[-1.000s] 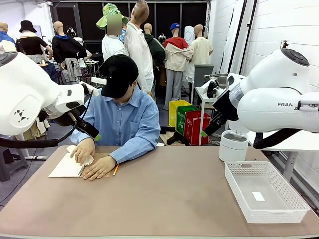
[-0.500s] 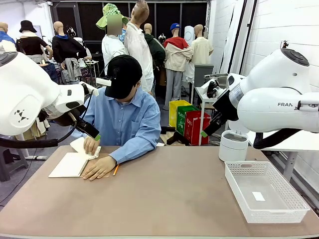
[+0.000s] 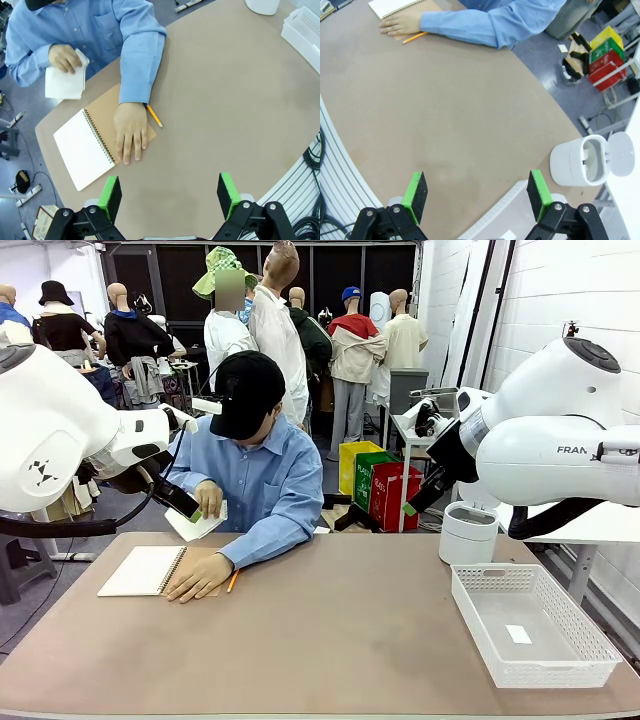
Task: Sort the paper based on its condition.
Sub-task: If a person hands you a paper, place it in the Organizing basket , and if it's crumpled, put it in the Trash can.
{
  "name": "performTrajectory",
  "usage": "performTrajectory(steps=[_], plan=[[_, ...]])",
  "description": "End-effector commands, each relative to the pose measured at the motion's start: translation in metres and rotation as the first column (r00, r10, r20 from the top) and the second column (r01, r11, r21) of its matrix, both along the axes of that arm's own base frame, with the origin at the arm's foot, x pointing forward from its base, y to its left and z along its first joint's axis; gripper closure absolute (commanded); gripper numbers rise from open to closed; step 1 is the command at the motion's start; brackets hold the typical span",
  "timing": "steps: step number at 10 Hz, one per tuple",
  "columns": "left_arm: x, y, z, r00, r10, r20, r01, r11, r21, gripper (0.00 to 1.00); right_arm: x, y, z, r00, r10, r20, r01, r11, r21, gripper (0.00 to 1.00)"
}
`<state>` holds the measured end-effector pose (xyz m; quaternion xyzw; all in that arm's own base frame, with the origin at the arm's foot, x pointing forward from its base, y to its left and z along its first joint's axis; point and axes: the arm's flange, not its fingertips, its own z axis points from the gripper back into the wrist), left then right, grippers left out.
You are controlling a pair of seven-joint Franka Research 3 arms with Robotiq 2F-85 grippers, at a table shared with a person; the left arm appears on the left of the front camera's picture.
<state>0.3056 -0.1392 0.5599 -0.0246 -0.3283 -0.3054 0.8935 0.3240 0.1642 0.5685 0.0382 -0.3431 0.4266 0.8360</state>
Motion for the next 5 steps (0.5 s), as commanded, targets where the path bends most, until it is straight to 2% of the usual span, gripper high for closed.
performTrajectory(steps=[1, 5], plan=[[0.0002, 0.0001, 0.0002, 1.000, 0.000, 0.002, 0.000, 1.000, -0.001, 0.00, -0.0003, 0.0006, 0.0000, 1.000, 0.002, 0.000, -0.002, 1.000, 0.000, 0.00], [0.0002, 0.0001, 0.0002, 1.000, 0.000, 0.002, 0.000, 1.000, -0.001, 0.00, -0.0003, 0.0006, 0.0000, 1.000, 0.002, 0.000, -0.002, 1.000, 0.000, 0.00]])
